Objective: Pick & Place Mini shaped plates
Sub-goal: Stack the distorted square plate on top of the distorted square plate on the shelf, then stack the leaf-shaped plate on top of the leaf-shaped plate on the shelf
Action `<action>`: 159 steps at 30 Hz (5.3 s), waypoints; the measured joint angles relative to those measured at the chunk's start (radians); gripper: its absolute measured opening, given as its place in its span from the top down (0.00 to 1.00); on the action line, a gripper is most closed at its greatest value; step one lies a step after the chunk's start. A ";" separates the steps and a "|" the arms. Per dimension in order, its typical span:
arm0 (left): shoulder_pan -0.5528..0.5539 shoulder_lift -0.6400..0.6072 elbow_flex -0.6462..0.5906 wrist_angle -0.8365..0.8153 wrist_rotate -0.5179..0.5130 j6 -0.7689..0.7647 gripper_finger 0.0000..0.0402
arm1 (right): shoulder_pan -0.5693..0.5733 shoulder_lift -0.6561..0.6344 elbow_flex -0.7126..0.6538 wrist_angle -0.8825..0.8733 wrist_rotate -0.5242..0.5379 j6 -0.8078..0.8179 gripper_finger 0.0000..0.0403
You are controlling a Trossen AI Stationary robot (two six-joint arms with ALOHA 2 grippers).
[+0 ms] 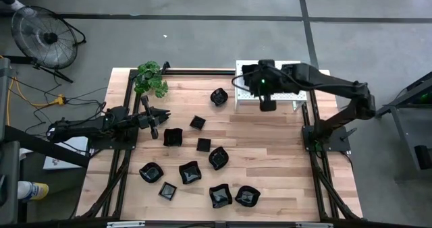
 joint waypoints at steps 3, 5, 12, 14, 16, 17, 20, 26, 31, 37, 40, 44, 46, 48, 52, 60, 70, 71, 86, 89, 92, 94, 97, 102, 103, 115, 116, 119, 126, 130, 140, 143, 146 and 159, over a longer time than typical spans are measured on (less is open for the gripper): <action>0.000 0.000 0.000 0.000 0.000 0.000 0.89 | -0.054 0.007 -0.001 -0.004 -0.007 -0.058 1.00; 0.000 0.000 0.000 0.000 0.000 0.000 0.89 | -0.085 0.013 -0.001 -0.002 -0.008 -0.105 1.00; 0.000 0.000 0.000 0.000 0.000 0.000 0.89 | -0.180 0.073 -0.001 0.031 -0.060 -0.194 1.00; 0.000 0.000 0.000 0.000 0.000 0.000 0.89 | -0.202 0.092 -0.001 0.053 -0.060 -0.197 1.00; 0.000 0.000 0.000 0.000 0.000 0.000 0.89 | -0.222 0.110 -0.001 0.074 -0.060 -0.211 1.00; 0.000 0.000 0.000 0.000 0.000 0.000 0.89 | -0.231 0.118 -0.001 0.080 -0.063 -0.217 1.00; 0.000 0.000 0.000 0.000 0.000 0.000 0.89 | -0.254 0.141 -0.001 0.101 -0.065 -0.220 1.00; 0.000 0.000 0.000 0.000 0.000 0.000 0.89 | -0.292 0.178 -0.001 0.113 -0.112 -0.220 1.00; 0.000 0.000 0.000 0.000 0.000 0.000 0.89 | -0.314 0.190 -0.001 0.122 -0.122 -0.222 1.00; 0.000 0.000 0.000 0.000 0.000 0.000 0.89 | -0.330 0.195 0.000 0.123 -0.174 -0.228 1.00; 0.000 0.000 0.000 0.000 0.000 0.000 0.89 | -0.340 0.196 0.000 0.122 -0.205 -0.226 1.00; 0.000 0.000 0.000 0.000 0.000 0.000 0.89 | -0.347 0.212 0.000 0.119 -0.220 -0.223 1.00; 0.000 0.000 0.000 0.000 0.000 0.000 0.89 | -0.349 0.222 0.000 0.124 -0.234 -0.225 1.00; 0.000 0.000 0.000 0.000 0.000 0.000 0.89 | -0.353 0.231 0.000 0.133 -0.232 -0.226 1.00; 0.000 0.000 0.000 0.000 0.000 0.000 0.89 | -0.352 0.235 0.000 0.131 -0.194 -0.228 1.00; 0.000 0.000 0.000 0.000 0.000 0.000 0.89 | -0.353 0.235 0.000 0.120 -0.208 -0.228 1.00; 0.000 0.000 0.000 0.000 0.000 0.000 0.89 | -0.353 0.235 0.000 0.113 -0.229 -0.217 0.99; 0.000 0.000 0.000 0.000 0.000 0.000 0.89 | -0.353 0.235 0.000 0.113 -0.229 -0.215 0.98; 0.000 0.000 0.000 0.000 0.000 0.000 0.89 | -0.352 0.234 0.000 0.098 -0.230 -0.198 0.84; 0.000 0.000 0.000 0.000 0.000 0.000 0.89 | -0.347 0.225 0.000 0.099 -0.242 -0.167 0.80; 0.000 0.000 0.000 0.000 0.000 0.000 0.89 | -0.336 0.209 0.000 0.099 -0.243 -0.136 0.77; 0.000 0.000 0.000 0.000 0.000 0.000 0.89 | -0.324 0.194 0.000 0.098 -0.243 -0.109 0.74; 0.000 0.000 0.000 0.000 0.000 0.000 0.89 | -0.299 0.167 0.000 0.098 -0.243 -0.047 0.69; 0.000 0.000 0.000 0.000 0.000 0.000 0.89 | -0.248 0.123 0.000 0.058 -0.245 0.093 0.65; 0.000 0.000 0.000 0.000 0.000 0.000 0.89 | -0.235 0.115 0.000 0.044 -0.248 0.115 0.64; 0.000 0.000 0.000 0.000 0.000 0.000 0.89 | -0.045 0.029 0.001 -0.110 -0.277 0.279 0.63; 0.000 0.000 0.000 0.000 0.000 0.000 0.89 | -0.024 0.025 0.001 -0.122 -0.290 0.288 0.63; 0.000 0.000 0.000 0.000 0.000 0.000 0.89 | 0.039 0.016 0.001 -0.147 -0.323 0.310 0.64; 0.000 0.000 0.000 0.000 0.000 0.000 0.89 | 0.198 0.016 0.001 -0.190 -0.393 0.335 0.65; 0.000 0.000 0.000 0.000 0.000 0.000 0.89 | 0.291 0.016 0.001 -0.190 -0.419 0.379 0.65; 0.000 0.000 0.000 0.000 0.000 0.000 0.89 | 0.493 0.102 0.001 -0.193 -0.424 0.548 0.65; 0.000 0.000 0.000 0.000 0.000 0.000 0.89 | 0.538 0.157 0.001 -0.190 -0.424 0.626 0.65; 0.000 0.000 0.000 0.000 0.000 0.000 0.89 | 0.582 0.215 0.001 -0.177 -0.429 0.704 0.65; 0.000 0.000 0.000 0.000 0.000 0.000 0.89 | 0.690 0.401 0.000 -0.008 -0.583 0.822 0.65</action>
